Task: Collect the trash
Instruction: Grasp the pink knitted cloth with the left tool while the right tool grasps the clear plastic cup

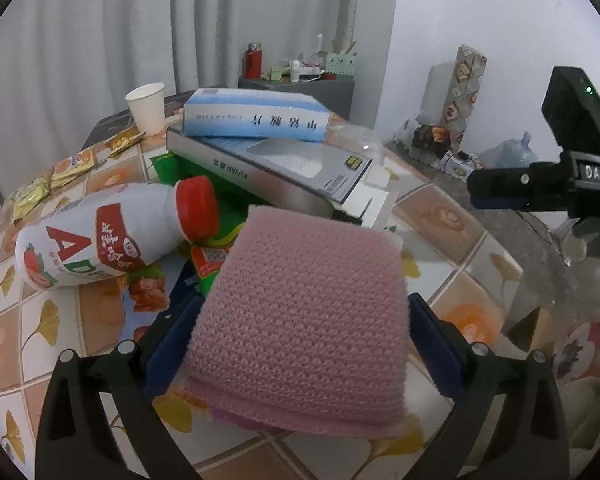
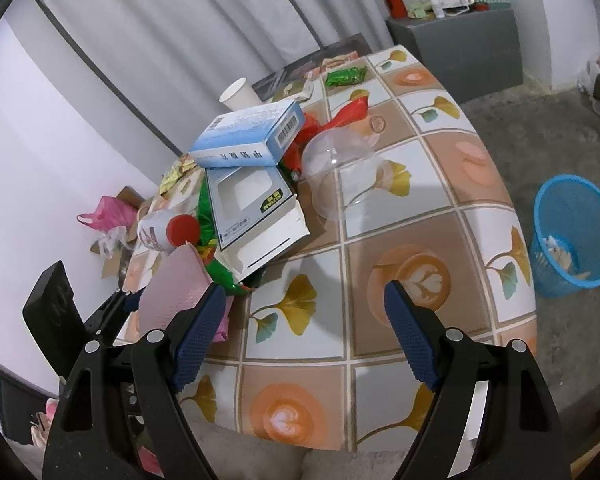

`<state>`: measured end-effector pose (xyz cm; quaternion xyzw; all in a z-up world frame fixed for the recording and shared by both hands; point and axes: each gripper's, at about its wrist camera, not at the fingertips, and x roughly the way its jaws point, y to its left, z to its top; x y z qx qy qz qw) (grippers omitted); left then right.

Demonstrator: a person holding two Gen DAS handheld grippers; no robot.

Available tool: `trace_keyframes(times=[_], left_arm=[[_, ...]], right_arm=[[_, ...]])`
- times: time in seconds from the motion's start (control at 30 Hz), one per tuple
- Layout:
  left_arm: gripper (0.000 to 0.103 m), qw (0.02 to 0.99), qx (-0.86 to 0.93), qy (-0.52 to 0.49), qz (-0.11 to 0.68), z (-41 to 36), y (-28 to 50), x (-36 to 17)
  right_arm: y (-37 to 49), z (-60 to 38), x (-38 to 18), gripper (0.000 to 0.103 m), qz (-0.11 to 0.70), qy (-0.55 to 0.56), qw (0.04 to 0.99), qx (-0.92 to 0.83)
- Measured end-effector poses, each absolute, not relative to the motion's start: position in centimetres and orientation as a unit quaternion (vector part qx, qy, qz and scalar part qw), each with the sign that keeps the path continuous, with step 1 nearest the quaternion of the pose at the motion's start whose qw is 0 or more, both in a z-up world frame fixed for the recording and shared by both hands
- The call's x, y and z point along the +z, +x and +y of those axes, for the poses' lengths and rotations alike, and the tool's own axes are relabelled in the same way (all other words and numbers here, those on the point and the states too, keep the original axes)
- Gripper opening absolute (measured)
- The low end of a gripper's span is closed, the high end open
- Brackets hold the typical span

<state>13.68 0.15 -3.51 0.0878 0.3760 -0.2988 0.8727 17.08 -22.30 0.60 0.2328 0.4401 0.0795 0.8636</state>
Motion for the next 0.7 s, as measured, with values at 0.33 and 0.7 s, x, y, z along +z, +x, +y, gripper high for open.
trace_keyframes(times=[0.33, 0.7], left_arm=[[0.091, 0.871, -0.297, 0.071, 0.385, 0.6, 13.8, -3.8], [0.087, 0.872, -0.296, 0.056, 0.386, 1.0, 13.7, -4.0]], right_arm=[[20.1, -23.5, 1.4, 0.077, 0.414, 0.218, 0.882, 0.057], [27.3, -23.8, 0.5, 0.078, 0.409, 0.176, 0.895, 0.021]])
